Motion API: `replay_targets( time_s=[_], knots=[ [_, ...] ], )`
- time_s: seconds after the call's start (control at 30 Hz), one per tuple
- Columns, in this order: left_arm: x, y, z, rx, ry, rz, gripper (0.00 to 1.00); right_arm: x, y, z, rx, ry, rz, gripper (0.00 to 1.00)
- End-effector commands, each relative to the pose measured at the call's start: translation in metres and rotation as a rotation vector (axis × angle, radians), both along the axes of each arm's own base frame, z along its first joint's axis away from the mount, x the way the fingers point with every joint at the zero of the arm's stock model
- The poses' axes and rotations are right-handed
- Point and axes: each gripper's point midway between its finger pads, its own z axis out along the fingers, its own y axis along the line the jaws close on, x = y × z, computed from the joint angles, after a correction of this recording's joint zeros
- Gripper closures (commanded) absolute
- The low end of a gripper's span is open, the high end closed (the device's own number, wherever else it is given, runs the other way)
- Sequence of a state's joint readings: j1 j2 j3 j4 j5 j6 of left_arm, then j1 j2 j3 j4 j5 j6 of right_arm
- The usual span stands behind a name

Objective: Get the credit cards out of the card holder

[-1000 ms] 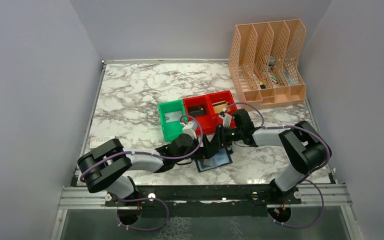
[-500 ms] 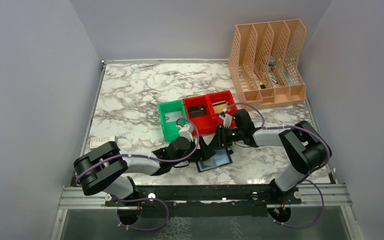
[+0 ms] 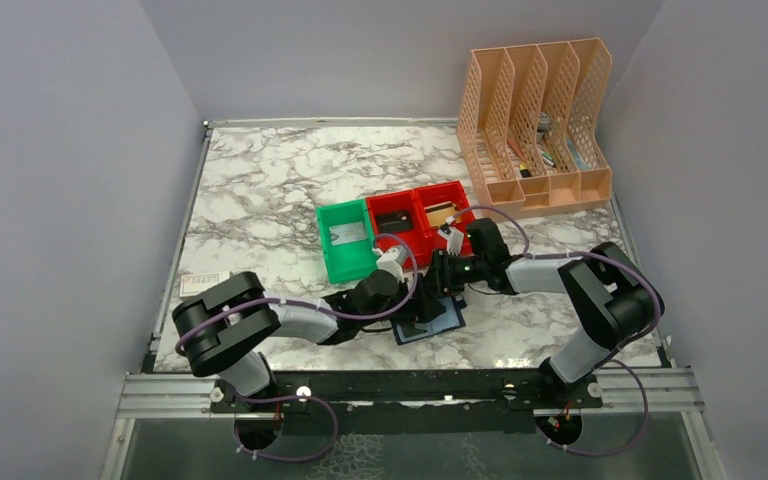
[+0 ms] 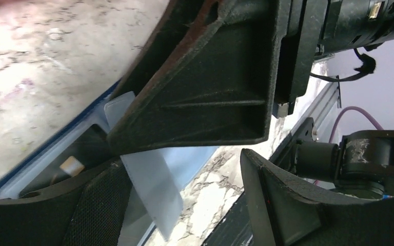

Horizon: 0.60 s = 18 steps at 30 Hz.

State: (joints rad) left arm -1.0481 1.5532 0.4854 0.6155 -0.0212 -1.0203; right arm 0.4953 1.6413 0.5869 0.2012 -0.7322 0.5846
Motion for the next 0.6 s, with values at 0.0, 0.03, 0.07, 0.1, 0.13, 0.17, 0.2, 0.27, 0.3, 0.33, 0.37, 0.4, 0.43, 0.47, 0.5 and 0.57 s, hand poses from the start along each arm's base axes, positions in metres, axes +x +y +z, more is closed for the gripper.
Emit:
replay_targets(
  time_s=[0.0, 0.03, 0.07, 0.1, 0.13, 0.17, 0.2, 0.27, 0.3, 0.33, 0.37, 0.4, 0.43, 0.47, 0.5, 0.57],
  knots=[
    [-0.004, -0.019, 0.016, -0.036, -0.030, -0.064, 0.24, 0.002, 0.003, 0.025, 0.050, -0.049, 0.025, 0.55],
    [-0.003, -0.021, 0.018, -0.041, -0.036, -0.066, 0.24, 0.003, 0.003, 0.030, 0.050, -0.063, 0.020, 0.51],
    [-0.003, -0.023, 0.021, -0.047, -0.043, -0.070, 0.24, 0.006, 0.002, 0.034, 0.044, -0.077, 0.012, 0.47],
    [-0.002, -0.026, 0.023, -0.051, -0.047, -0.075, 0.24, 0.008, 0.001, 0.038, 0.034, -0.094, -0.002, 0.43],
    [-0.001, -0.028, 0.024, -0.053, -0.051, -0.078, 0.24, 0.012, -0.003, 0.039, 0.008, -0.102, -0.027, 0.40],
    [0.000, -0.031, 0.026, -0.056, -0.055, -0.082, 0.24, 0.017, -0.008, 0.038, -0.032, -0.112, -0.060, 0.38],
    [0.000, -0.033, 0.026, -0.056, -0.055, -0.087, 0.24, 0.023, -0.013, 0.038, -0.072, -0.127, -0.095, 0.36],
    [0.001, -0.040, 0.026, -0.059, -0.054, -0.101, 0.24, 0.033, -0.029, 0.035, -0.165, -0.153, -0.177, 0.34],
    [0.001, -0.044, 0.024, -0.058, -0.050, -0.110, 0.24, 0.039, -0.038, 0.035, -0.207, -0.173, -0.218, 0.34],
    [0.000, -0.048, 0.023, -0.059, -0.048, -0.119, 0.25, 0.044, -0.047, 0.035, -0.251, -0.188, -0.262, 0.34],
    [0.000, -0.053, 0.021, -0.058, -0.047, -0.128, 0.25, 0.048, -0.055, 0.035, -0.285, -0.200, -0.297, 0.34],
    [-0.001, -0.057, 0.022, -0.062, -0.046, -0.137, 0.25, 0.050, -0.062, 0.037, -0.312, -0.213, -0.327, 0.34],
    [-0.002, -0.060, 0.014, -0.050, -0.035, -0.144, 0.25, 0.052, -0.068, 0.038, -0.330, -0.222, -0.352, 0.34],
    [-0.002, -0.063, 0.010, -0.043, -0.028, -0.150, 0.25, 0.052, -0.072, 0.039, -0.336, -0.231, -0.364, 0.34],
    [-0.004, -0.065, 0.004, -0.035, -0.019, -0.154, 0.25, 0.052, -0.072, 0.042, -0.329, -0.246, -0.363, 0.35],
    [-0.004, -0.063, -0.005, -0.021, 0.003, -0.143, 0.26, 0.049, -0.070, 0.046, -0.310, -0.251, -0.347, 0.39]
  ],
)
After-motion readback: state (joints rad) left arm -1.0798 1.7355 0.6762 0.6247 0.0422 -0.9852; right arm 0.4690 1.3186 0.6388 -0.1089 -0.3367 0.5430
